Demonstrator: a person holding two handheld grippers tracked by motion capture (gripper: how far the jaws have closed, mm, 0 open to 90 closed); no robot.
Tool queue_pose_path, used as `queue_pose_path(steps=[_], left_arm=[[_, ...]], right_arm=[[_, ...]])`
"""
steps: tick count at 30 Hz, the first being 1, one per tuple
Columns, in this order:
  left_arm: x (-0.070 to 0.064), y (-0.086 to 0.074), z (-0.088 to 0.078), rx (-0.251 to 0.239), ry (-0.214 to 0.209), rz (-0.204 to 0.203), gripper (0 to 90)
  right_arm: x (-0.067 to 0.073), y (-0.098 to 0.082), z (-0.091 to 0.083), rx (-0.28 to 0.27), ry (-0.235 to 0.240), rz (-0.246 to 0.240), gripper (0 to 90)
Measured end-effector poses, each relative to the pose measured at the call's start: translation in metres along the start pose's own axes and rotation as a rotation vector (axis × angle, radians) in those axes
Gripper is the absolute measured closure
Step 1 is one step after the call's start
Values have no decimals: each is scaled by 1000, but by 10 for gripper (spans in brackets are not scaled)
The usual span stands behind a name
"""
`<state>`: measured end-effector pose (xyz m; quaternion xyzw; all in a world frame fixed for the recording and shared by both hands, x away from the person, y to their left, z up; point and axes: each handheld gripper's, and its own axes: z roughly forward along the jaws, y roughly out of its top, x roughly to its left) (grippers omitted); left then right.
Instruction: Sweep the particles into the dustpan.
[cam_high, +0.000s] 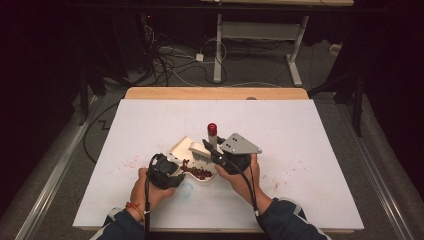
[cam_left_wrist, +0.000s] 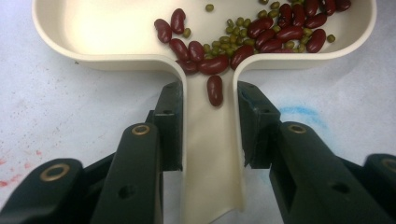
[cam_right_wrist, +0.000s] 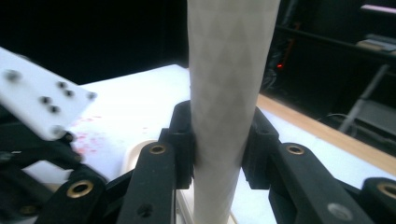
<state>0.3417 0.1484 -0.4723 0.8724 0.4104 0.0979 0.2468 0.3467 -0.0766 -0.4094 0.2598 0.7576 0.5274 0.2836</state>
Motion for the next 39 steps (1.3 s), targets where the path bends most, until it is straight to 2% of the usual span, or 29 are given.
queue_pose_path(steps=[5,9,13,16,19,24,28,32,33,38,39], left_arm=[[1,0,0,2,-5,3,640],[2,0,0,3,-9,3,640],[3,0,0,0,-16,-1,640],[3,0,0,-1,-17,-2,640],[4,0,-1,6,-20,4,640],[4,0,0,4,-23,4,640],[4,-1,0,2,-25,0,640],[5,0,-1,0,-22,5,640],[5,0,-1,1,-22,5,640],[5,-1,-2,-1,-20,3,640],[5,-1,-2,-10,-19,-8,640]], right_arm=[[6,4,-2,3,24,-14,697],[0,9,-3,-15,16,-7,697],[-9,18,-2,-39,-19,-4,697],[-16,20,6,-41,-51,-2,697],[-19,20,20,-22,-75,-21,697],[-17,14,38,5,-72,-16,697],[-5,11,40,-2,-44,-21,697],[10,10,38,1,7,-47,696],[17,11,35,-2,40,-46,696],[26,13,30,-3,87,-32,697],[28,14,29,0,94,-25,697]])
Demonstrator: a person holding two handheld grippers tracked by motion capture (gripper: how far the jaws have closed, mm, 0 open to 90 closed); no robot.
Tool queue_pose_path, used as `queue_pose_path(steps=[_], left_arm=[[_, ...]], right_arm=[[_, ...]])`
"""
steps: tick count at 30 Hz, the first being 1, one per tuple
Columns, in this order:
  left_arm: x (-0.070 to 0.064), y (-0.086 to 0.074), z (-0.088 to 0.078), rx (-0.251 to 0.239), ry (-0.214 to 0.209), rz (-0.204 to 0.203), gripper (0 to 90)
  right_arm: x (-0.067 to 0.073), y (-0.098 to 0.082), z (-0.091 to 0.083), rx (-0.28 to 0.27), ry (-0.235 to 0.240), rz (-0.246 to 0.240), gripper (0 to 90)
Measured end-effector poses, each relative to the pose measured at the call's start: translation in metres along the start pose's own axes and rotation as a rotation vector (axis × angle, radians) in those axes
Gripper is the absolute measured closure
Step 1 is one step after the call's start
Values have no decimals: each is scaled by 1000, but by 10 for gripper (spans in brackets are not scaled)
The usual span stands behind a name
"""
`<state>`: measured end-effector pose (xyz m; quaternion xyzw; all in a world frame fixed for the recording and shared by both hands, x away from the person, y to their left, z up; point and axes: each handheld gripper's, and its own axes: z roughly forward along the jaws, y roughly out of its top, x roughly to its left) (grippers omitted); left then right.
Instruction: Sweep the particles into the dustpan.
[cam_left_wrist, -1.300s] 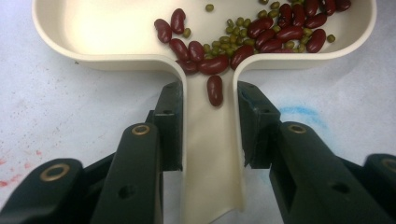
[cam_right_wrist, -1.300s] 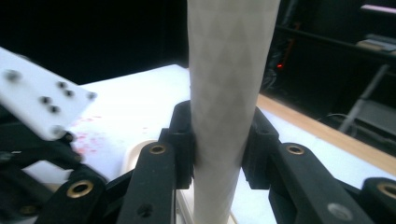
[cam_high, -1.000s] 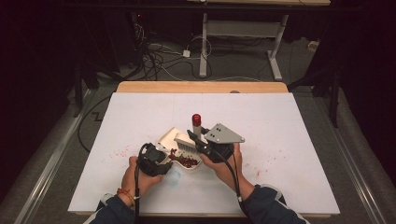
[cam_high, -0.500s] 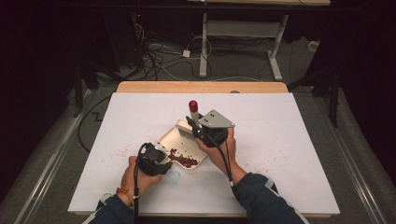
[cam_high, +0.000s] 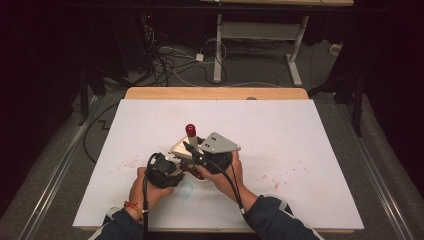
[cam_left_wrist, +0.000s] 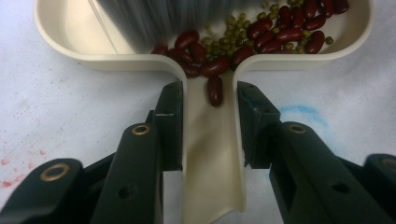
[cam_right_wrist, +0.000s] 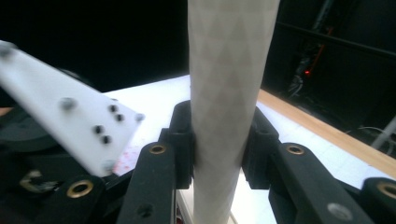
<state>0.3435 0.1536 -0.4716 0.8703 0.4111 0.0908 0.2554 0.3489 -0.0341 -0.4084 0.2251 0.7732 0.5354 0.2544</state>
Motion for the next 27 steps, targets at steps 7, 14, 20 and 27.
queue_pose_path(steps=[7,14,20,27], left_arm=[[4,-2,-3,8,-6,2,641],[10,-6,-3,-14,14,-33,640],[13,-5,-5,-23,28,-45,641],[14,-6,-9,-28,32,-43,641]], right_arm=[[-4,5,-8,-12,-6,18,697],[-21,12,-25,-35,-26,43,697],[-37,10,-44,-30,-30,66,697],[-51,9,-73,-22,-50,49,697]])
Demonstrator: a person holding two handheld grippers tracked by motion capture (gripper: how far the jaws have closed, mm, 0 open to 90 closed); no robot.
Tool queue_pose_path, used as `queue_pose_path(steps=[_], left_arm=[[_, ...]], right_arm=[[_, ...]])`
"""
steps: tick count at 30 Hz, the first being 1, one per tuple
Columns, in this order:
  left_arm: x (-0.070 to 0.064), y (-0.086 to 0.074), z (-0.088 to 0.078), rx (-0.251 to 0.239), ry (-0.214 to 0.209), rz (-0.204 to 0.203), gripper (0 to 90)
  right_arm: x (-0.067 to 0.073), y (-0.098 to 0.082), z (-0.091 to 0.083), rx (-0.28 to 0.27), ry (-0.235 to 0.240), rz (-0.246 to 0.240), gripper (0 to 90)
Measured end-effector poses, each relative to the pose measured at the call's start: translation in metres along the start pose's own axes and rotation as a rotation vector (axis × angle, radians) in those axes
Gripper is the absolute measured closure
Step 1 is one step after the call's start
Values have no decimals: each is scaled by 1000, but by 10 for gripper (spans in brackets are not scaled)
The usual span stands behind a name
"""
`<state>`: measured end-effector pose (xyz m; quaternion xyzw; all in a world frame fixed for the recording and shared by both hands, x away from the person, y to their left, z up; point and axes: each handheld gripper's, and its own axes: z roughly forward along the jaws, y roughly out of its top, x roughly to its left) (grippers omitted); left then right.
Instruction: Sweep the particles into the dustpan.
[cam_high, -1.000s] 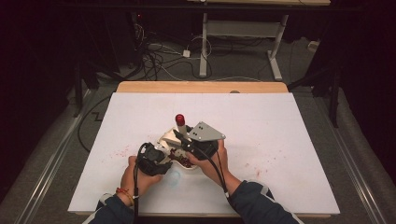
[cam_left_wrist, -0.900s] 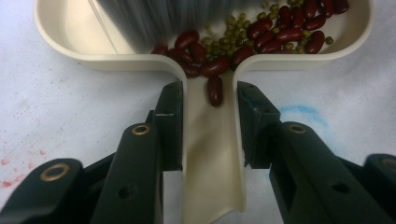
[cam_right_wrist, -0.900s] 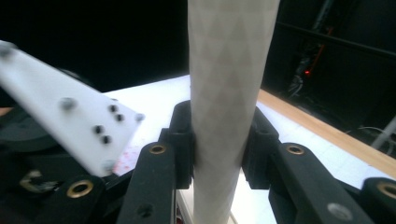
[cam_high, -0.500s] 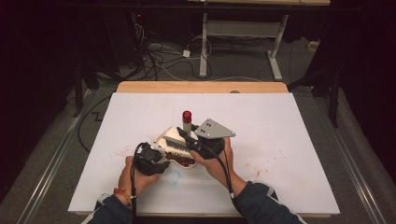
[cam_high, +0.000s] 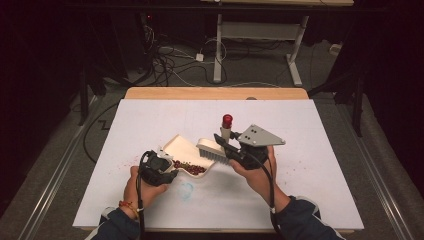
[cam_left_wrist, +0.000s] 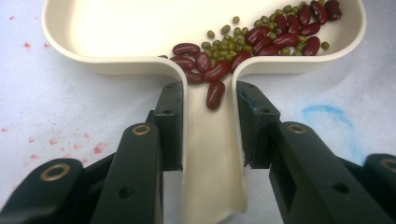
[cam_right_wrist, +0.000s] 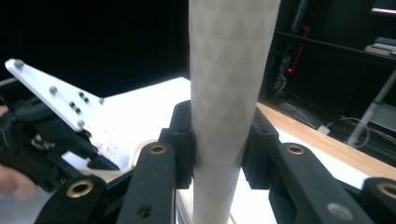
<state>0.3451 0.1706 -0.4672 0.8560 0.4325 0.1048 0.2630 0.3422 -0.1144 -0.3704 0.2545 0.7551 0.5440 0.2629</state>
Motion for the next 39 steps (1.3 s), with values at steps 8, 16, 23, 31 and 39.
queue_pose_path(steps=[8,16,23,31,39], left_arm=[[2,-3,-2,-1,6,-13,641],[5,-5,-2,-1,20,-29,641],[11,-8,-4,-4,30,-51,641],[19,-17,-10,-4,52,-78,641],[29,-26,-14,-3,86,-110,641]], right_arm=[[-21,-5,-37,7,-22,-3,696],[-45,-12,-76,23,-5,-3,696],[-67,-20,-105,67,-11,21,696],[-82,-29,-128,113,-3,40,696],[-87,-40,-140,146,0,55,696]])
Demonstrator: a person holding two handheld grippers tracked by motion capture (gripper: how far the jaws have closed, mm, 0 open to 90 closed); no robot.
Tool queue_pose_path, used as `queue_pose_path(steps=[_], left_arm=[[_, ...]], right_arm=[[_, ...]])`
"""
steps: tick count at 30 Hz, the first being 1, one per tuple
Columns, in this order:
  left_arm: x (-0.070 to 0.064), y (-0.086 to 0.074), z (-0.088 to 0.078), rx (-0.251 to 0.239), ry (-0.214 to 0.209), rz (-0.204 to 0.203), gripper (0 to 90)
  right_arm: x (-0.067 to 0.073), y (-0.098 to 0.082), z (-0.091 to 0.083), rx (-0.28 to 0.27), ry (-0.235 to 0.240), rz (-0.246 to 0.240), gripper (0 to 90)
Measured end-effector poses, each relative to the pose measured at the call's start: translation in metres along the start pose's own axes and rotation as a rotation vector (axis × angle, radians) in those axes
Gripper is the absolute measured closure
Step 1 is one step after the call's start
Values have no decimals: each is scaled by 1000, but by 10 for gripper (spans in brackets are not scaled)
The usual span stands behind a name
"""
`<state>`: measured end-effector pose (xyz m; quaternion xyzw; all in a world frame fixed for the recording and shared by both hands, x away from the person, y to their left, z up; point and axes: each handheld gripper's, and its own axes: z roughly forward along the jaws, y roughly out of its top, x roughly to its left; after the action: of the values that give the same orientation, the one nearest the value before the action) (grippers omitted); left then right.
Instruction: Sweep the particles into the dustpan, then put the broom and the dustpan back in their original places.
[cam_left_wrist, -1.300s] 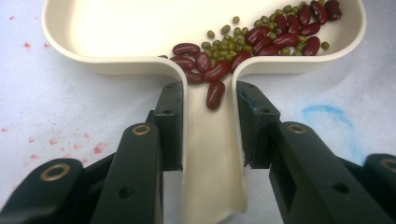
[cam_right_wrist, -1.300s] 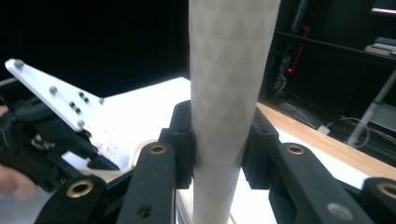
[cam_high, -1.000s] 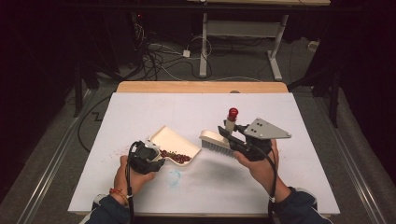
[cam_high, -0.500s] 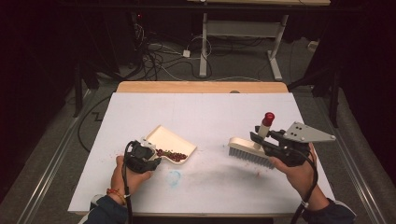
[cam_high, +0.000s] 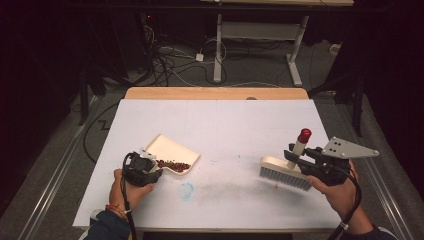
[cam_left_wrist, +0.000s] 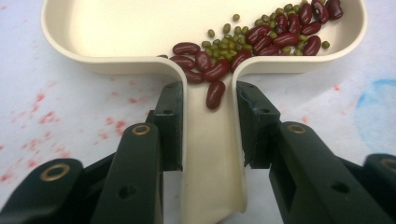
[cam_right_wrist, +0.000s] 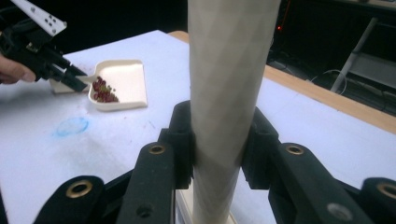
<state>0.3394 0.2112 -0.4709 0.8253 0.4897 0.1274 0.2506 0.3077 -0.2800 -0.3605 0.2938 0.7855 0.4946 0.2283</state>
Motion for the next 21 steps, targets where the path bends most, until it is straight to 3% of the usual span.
queue_pose_path(steps=[8,16,21], left_arm=[[5,-6,-2,-14,37,-58,641],[-9,-2,9,-34,71,-97,637],[-23,0,11,-40,30,-92,559]], right_arm=[[-4,-7,-9,57,37,6,696],[-14,-9,3,123,97,21,695],[-24,-6,18,138,113,47,694]])
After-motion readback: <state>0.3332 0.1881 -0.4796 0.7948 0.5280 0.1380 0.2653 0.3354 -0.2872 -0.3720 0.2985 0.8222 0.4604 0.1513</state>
